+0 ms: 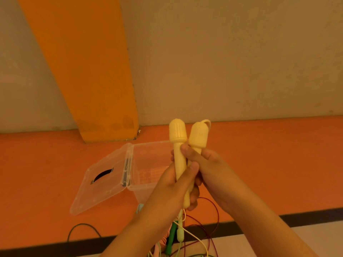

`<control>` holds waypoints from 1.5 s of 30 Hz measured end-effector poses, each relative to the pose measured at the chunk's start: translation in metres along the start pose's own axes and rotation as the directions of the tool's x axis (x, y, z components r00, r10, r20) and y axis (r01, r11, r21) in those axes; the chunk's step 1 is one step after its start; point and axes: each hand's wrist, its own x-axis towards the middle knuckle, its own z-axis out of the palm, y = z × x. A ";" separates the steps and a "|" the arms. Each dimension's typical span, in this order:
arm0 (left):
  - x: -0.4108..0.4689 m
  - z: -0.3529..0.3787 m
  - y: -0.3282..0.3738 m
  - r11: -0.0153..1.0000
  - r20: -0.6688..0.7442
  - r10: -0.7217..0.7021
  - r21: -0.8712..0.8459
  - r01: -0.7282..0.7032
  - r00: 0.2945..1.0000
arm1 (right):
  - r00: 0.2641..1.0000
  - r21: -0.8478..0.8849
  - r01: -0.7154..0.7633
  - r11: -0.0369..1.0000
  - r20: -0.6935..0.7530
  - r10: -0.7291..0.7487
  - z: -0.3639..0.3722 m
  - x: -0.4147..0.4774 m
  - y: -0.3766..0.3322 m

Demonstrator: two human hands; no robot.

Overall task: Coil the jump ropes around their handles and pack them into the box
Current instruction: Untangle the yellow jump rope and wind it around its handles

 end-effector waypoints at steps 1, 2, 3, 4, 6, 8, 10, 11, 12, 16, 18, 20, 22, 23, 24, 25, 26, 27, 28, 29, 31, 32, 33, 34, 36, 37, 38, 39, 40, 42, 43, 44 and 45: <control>0.000 0.000 0.000 1.000 0.017 0.007 -0.021 -0.006 1.000 | 1.000 -0.007 0.001 1.000 -0.008 -0.001 -0.001 0.000 0.000; 0.000 -0.001 0.001 1.000 0.042 0.016 -0.027 -0.015 0.999 | 1.000 -0.021 0.006 1.000 -0.019 -0.007 -0.001 -0.001 0.000; -0.001 -0.001 0.001 1.000 0.064 0.020 -0.023 -0.019 0.998 | 0.999 -0.039 0.014 0.999 -0.040 -0.015 -0.002 -0.001 -0.002; -0.002 -0.002 0.002 1.000 0.076 0.020 -0.018 -0.019 0.997 | 0.997 -0.053 0.022 0.998 -0.077 -0.026 -0.004 -0.002 -0.004; -0.004 -0.005 0.004 1.000 0.064 0.009 -0.013 -0.008 0.998 | 0.977 -0.076 0.026 0.997 -0.207 -0.041 -0.012 -0.002 -0.008; -0.004 -0.010 0.005 1.000 0.042 -0.002 -0.017 0.003 0.999 | 0.926 -0.135 0.035 0.990 -0.368 -0.082 -0.022 -0.002 -0.011; -0.006 -0.014 0.006 0.999 0.054 -0.024 -0.023 0.025 0.998 | 0.883 -0.202 0.112 0.973 -0.430 -0.190 -0.032 -0.002 -0.014; -0.008 -0.015 0.006 0.999 0.085 -0.039 -0.026 0.042 0.996 | 0.882 -0.226 0.166 0.960 -0.402 -0.247 -0.035 -0.001 -0.015; -0.010 -0.016 0.007 0.998 0.134 -0.057 -0.032 0.061 0.989 | 0.895 -0.227 0.211 0.951 -0.346 -0.281 -0.034 0.001 -0.015; -0.021 -0.019 0.012 0.984 0.345 -0.115 -0.087 0.154 0.932 | 0.964 0.001 0.253 0.967 -0.080 -0.252 -0.023 0.007 0.000; -0.021 -0.022 0.013 0.977 0.379 -0.117 -0.120 0.174 0.918 | 0.979 0.082 0.199 0.977 0.026 -0.202 -0.014 0.003 0.003; -0.021 -0.025 0.015 0.971 0.390 -0.107 -0.156 0.180 0.914 | 0.986 0.076 0.142 0.987 0.075 -0.148 -0.005 -0.001 0.005; -0.020 -0.028 0.015 0.969 0.378 -0.097 -0.175 0.174 0.921 | 0.992 0.032 0.118 0.992 0.042 -0.120 0.003 -0.004 0.006; -0.020 -0.029 0.015 0.971 0.365 -0.094 -0.173 0.167 0.926 | 0.993 -0.005 0.113 0.994 0.019 -0.113 0.006 -0.004 0.007; -0.020 -0.030 0.015 0.974 0.350 -0.091 -0.165 0.157 0.932 | 0.995 -0.049 0.104 0.993 0.011 -0.104 0.009 -0.005 0.005; -0.019 -0.032 0.014 0.979 0.331 -0.084 -0.147 0.139 0.940 | 0.996 -0.100 0.089 0.991 0.015 -0.088 0.011 -0.006 0.003; -0.019 -0.033 0.014 0.987 0.305 -0.073 -0.112 0.112 0.950 | 0.997 -0.154 0.079 0.985 0.020 -0.077 0.012 -0.006 0.001; -0.018 -0.034 0.013 0.995 0.270 -0.057 -0.060 0.076 0.961 | 0.997 -0.219 0.075 0.973 0.009 -0.075 0.011 -0.006 0.000; -0.017 -0.036 0.012 0.999 0.230 -0.038 0.003 0.038 0.973 | 0.997 -0.277 0.075 0.958 -0.005 -0.080 0.010 -0.006 0.001; -0.016 -0.037 0.011 0.998 0.191 -0.013 0.060 0.002 0.981 | 0.996 -0.329 0.073 0.941 -0.019 -0.084 0.011 -0.006 0.001; -0.015 -0.038 0.007 0.991 0.130 0.042 0.122 -0.058 0.991 | 0.997 -0.399 0.050 0.916 -0.031 -0.068 0.011 -0.003 0.006; -0.014 -0.038 0.005 0.988 0.108 0.062 0.132 -0.077 0.992 | 0.998 -0.412 0.032 0.911 -0.033 -0.051 0.012 -0.002 0.008; -0.015 -0.038 0.003 0.987 0.095 0.076 0.133 -0.088 0.993 | 0.999 -0.415 0.016 0.910 -0.030 -0.032 0.013 -0.001 0.009; -0.015 -0.039 0.002 0.987 0.095 0.081 0.128 -0.093 0.992 | 1.000 -0.410 0.004 0.912 -0.021 -0.014 0.013 -0.001 0.011; -0.015 -0.041 0.002 0.991 0.125 0.064 0.105 -0.078 0.990 | 1.000 -0.407 -0.009 0.913 0.011 0.014 0.013 -0.004 0.011; -0.015 -0.043 0.003 0.994 0.138 0.049 0.087 -0.061 0.989 | 0.999 -0.418 -0.002 0.909 0.033 0.018 0.014 -0.006 0.010; -0.015 -0.044 0.003 0.997 0.142 0.035 0.068 -0.045 0.989 | 0.999 -0.422 0.011 0.907 0.053 0.012 0.014 -0.008 0.010; -0.014 -0.044 0.003 0.998 0.139 0.027 0.052 -0.034 0.990 | 0.998 -0.412 0.027 0.911 0.068 0.001 0.016 -0.011 0.010; -0.015 -0.043 0.003 0.999 0.130 0.025 0.040 -0.031 0.991 | 0.997 -0.398 0.040 0.916 0.079 -0.010 0.017 -0.013 0.012; -0.016 -0.039 0.003 0.999 0.104 0.022 0.024 -0.024 0.994 | 0.996 -0.369 0.074 0.927 0.076 -0.050 0.023 -0.017 0.016; -0.017 -0.038 0.003 1.000 0.101 0.006 0.011 -0.007 0.995 | 0.995 -0.350 0.089 0.933 0.064 -0.071 0.025 -0.018 0.017; -0.017 -0.037 0.004 1.000 0.112 -0.017 -0.007 0.018 0.994 | 0.995 -0.337 0.094 0.937 0.051 -0.082 0.026 -0.019 0.018; -0.018 -0.037 0.006 0.999 0.127 -0.042 -0.025 0.046 0.991 | 0.995 -0.334 0.099 0.937 0.043 -0.089 0.027 -0.019 0.018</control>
